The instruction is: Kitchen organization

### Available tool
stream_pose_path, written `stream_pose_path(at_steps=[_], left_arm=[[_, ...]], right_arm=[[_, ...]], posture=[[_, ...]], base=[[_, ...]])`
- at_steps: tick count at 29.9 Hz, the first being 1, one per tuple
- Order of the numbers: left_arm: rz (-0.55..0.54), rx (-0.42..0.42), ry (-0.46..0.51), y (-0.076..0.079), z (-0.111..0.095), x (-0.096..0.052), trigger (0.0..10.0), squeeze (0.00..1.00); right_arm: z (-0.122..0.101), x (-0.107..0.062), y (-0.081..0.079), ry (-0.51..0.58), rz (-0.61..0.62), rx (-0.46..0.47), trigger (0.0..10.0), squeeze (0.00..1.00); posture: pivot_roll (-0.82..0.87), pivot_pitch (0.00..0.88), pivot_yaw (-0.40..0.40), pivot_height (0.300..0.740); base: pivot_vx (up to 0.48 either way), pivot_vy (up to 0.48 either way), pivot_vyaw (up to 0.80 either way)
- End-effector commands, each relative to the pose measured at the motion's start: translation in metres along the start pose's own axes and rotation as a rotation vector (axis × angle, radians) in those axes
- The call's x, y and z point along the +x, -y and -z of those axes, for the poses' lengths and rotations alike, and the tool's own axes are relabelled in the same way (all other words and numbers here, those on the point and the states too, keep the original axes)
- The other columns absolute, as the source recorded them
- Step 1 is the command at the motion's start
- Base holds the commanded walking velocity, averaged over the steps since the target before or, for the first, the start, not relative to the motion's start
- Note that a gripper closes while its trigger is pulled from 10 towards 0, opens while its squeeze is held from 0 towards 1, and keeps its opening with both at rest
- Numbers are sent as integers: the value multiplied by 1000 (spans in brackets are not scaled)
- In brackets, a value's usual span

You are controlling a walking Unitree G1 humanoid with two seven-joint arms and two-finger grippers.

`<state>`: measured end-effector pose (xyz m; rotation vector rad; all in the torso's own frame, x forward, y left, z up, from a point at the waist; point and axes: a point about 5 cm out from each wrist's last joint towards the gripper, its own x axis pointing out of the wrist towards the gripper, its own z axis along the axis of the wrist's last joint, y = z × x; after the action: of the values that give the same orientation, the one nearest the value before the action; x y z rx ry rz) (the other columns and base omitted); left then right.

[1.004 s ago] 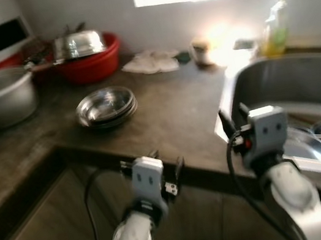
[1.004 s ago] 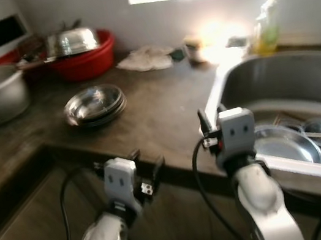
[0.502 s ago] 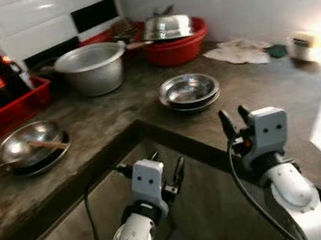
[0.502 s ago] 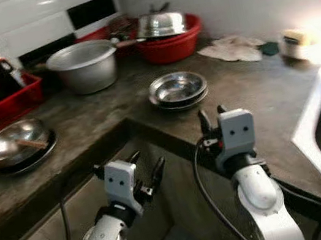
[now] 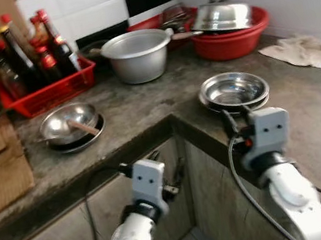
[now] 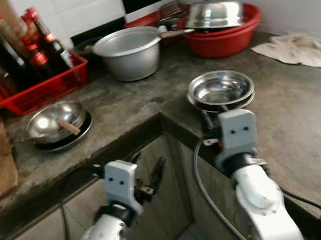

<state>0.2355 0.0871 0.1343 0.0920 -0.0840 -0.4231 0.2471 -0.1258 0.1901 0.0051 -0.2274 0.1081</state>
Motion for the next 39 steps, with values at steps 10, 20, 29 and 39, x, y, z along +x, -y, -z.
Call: stream_pose_path(at_steps=[10,20,29,39], left_arm=[[14,-15,-45,10,8,-6,10000,0],[6,-2,-48,13,8,-12,10000,0],[6,-3,-50,11,8,-11,10000,0],[-3,-1,-29,6,4,-6,10000,0]], right_arm=[[-18,66,9,-1,-186,-149,10000,0],[-18,68,16,11,-131,-69,10000,0],[-11,58,16,-1,-99,-23,10000,0],[6,27,12,-52,-52,20,10000,0]], posture=[[111,2,-24,740],[126,12,-44,740],[110,2,-35,740],[106,2,-21,740]], base=[[0,0,240],[0,0,0],[0,0,-150],[0,33,-691]])
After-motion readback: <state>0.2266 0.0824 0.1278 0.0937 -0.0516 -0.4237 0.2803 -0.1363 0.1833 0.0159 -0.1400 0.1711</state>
